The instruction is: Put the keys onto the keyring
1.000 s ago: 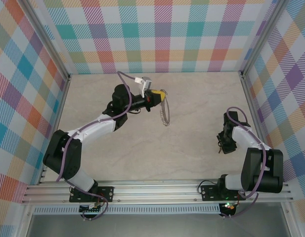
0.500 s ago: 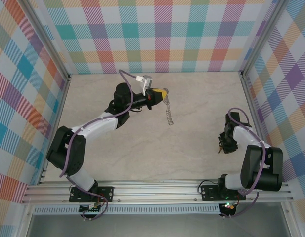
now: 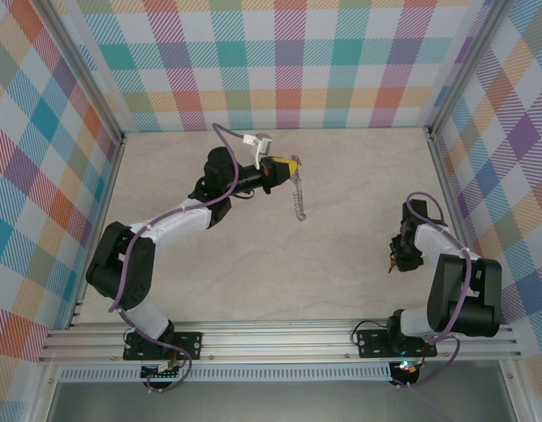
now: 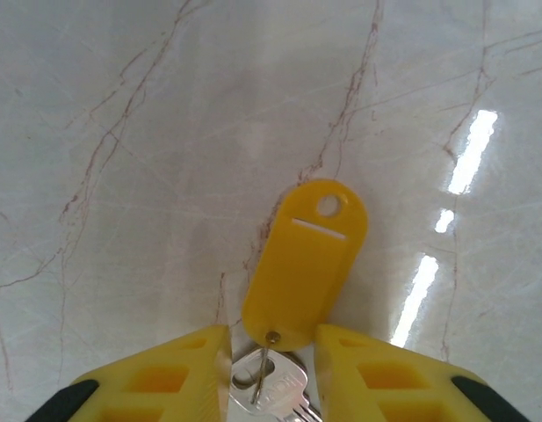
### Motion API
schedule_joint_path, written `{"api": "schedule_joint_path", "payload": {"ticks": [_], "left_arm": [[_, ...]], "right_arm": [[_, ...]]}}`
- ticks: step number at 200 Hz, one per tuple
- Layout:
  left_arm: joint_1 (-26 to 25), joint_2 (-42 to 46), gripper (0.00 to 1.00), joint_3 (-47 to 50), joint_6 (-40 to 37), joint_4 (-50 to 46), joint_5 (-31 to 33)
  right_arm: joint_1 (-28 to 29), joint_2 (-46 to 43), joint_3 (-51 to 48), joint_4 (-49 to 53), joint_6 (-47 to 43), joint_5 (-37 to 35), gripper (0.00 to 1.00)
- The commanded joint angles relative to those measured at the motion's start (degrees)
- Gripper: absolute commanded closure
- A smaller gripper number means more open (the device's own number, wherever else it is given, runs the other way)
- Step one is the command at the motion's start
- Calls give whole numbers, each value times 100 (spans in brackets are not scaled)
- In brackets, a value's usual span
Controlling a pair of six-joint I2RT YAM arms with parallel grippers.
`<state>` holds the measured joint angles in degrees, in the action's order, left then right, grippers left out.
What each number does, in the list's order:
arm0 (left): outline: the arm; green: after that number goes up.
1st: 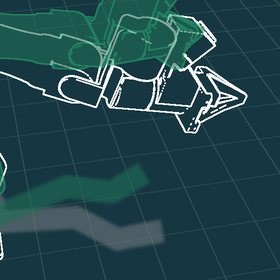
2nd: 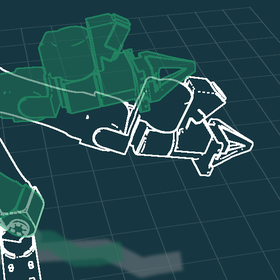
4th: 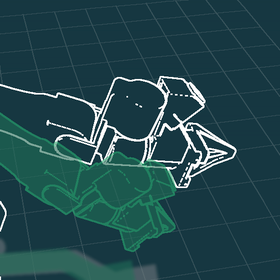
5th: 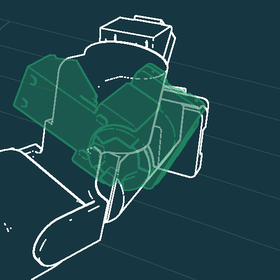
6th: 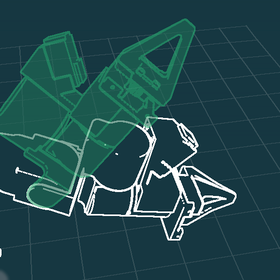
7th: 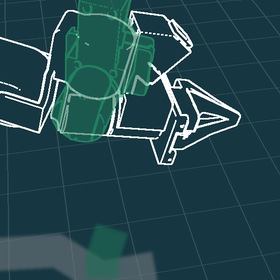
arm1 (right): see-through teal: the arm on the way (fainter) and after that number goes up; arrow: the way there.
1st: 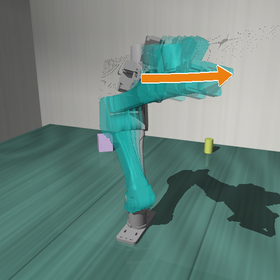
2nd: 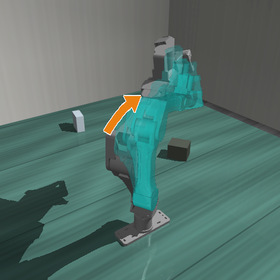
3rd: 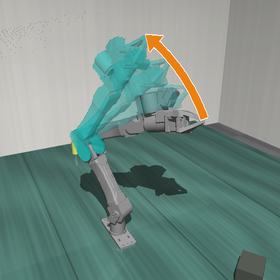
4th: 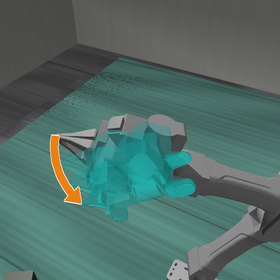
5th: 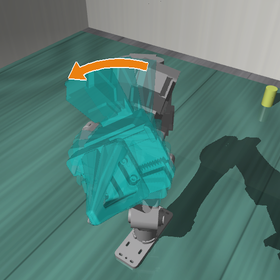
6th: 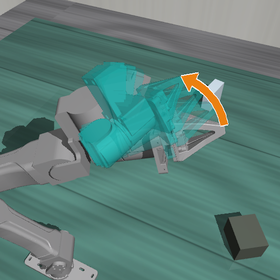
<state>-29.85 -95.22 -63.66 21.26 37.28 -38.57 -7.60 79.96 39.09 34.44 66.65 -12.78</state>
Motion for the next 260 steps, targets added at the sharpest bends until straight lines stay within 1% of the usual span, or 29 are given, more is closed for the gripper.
{"api": "schedule_joint_path", "payload": {"ticks": [1, 116, 125, 135, 150, 154, 162, 185, 201, 221, 236, 243, 252, 260], "left_arm": [[58, -8, 100, -199, 89, 478, -168], [32, -84, 100, -259, 300, 621, -230], [25, -78, 100, -261, 308, 619, -230], [23, -86, 100, -261, 308, 616, -231], [6, -80, 100, -270, 313, 609, -239], [5, -85, 100, -270, 314, 599, -239], [-4, -84, 100, -273, 316, 580, -240], [-27, -67, 100, -270, 338, 532, -246], [-30, -55, 100, -263, 336, 471, -253], [-39, -4, 100, -226, 245, 334, -264], [-48, 36, 100, -222, 56, 48, -249], [-56, 54, 100, -234, -56, -116, -240], [-56, 97, 100, -244, -202, -333, -209], [-54, 140, 100, -257, -329, -558, -187]], "right_arm": [[-49, 54, -48, -25, -87, 71, 70], [-119, -59, -127, -147, -196, 207, 71], [-128, -85, -145, -169, -203, 226, 74], [-134, -114, -163, -156, -209, 236, 80], [-146, -172, -169, -126, -225, 249, 91], [-147, -188, -172, -115, -230, 257, 93], [-154, -237, -182, -91, -236, 279, 100], [-155, -447, -165, -47, -305, 425, 100], [-155, -741, -189, -160, -503, 672, 100], [-155, -1250, -226, -600, -1034, 1277, 100], [-155, -1592, -234, -1055, -1467, 1951, 100], [-156, -1638, -212, -1189, -1666, 2238, 100], [-155, -1631, -145, -1498, -2029, 2864, 100], [-155, -1555, -81, -1629, -2276, 3282, 100]]}}
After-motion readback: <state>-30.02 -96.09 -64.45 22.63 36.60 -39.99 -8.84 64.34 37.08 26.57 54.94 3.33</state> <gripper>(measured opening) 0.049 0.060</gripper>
